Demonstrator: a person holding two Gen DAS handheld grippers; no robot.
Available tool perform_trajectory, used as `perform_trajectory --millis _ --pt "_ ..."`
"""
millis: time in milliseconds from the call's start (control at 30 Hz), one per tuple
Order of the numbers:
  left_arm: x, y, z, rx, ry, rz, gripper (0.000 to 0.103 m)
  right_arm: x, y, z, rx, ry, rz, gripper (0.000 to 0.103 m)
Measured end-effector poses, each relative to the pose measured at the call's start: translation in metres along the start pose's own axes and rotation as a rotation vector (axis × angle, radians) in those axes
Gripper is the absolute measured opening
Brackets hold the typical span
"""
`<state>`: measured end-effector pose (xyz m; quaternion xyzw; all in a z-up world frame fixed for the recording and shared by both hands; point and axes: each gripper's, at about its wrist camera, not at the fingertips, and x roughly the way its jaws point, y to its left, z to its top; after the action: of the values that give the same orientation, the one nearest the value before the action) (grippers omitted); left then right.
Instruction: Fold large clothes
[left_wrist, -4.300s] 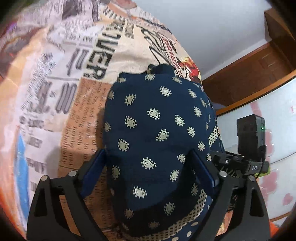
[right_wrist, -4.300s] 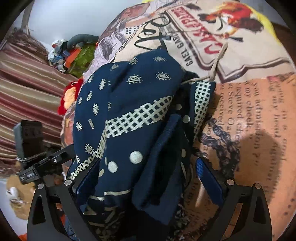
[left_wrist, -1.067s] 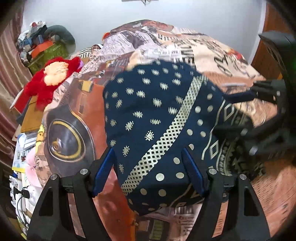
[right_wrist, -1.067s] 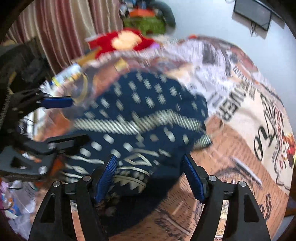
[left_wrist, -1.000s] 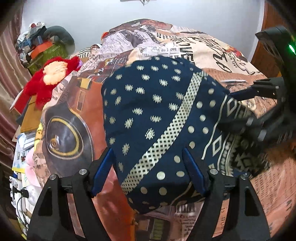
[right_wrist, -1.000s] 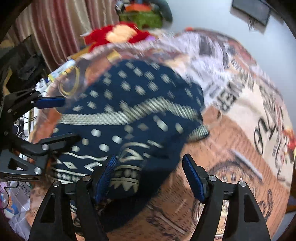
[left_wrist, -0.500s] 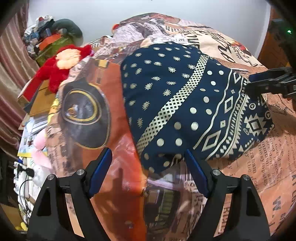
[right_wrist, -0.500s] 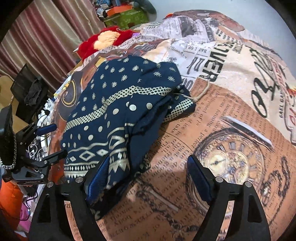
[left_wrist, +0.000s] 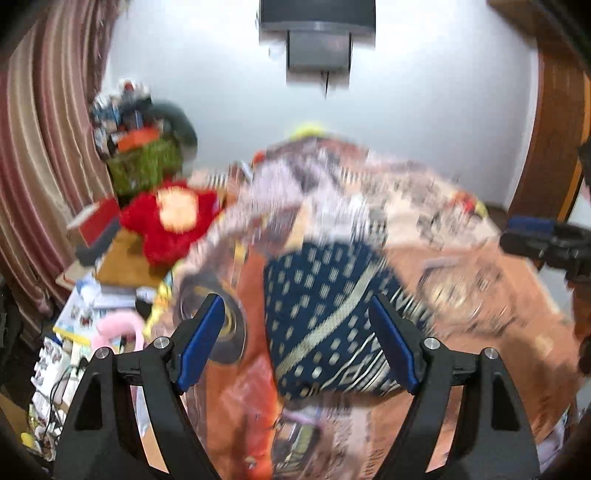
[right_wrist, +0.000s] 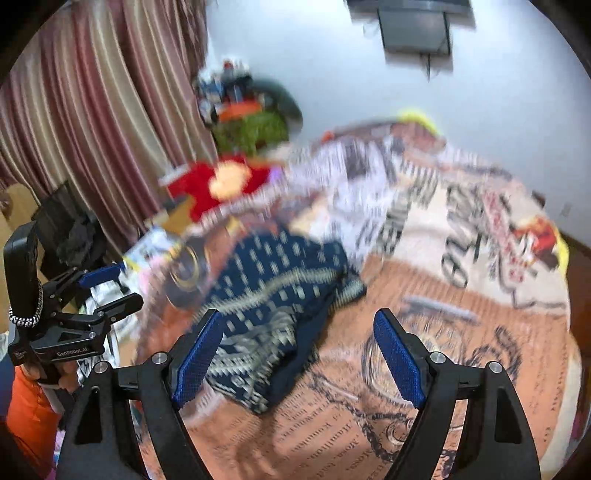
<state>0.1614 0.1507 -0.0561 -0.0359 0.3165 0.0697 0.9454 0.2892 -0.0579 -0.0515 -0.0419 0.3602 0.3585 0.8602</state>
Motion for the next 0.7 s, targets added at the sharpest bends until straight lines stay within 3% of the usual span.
perform_trajectory --millis 200,467,600,700 --pt "-0.070 -0.016 0.032 -0.030 -0.197 -0.043 0.080 -0.072 0.034 0.017 -0.028 -0.229 -0.005 0.082" --pt "-0.140 -0.037 0.035 -0.041 -0.395 -0.040 0.081 -0.150 0.073 0.012 -0.056 -0.491 -0.041 0.082" --pt "-0.164 -0.046 0.027 -0.032 -0.478 0.002 0.081 -0.174 0.089 0.000 -0.050 -0.565 -0.057 0.083" --pt "-0.174 -0.053 0.021 -0.013 -0.502 0.026 0.082 -0.183 0.096 -0.008 -0.043 -0.588 -0.093 0.091"
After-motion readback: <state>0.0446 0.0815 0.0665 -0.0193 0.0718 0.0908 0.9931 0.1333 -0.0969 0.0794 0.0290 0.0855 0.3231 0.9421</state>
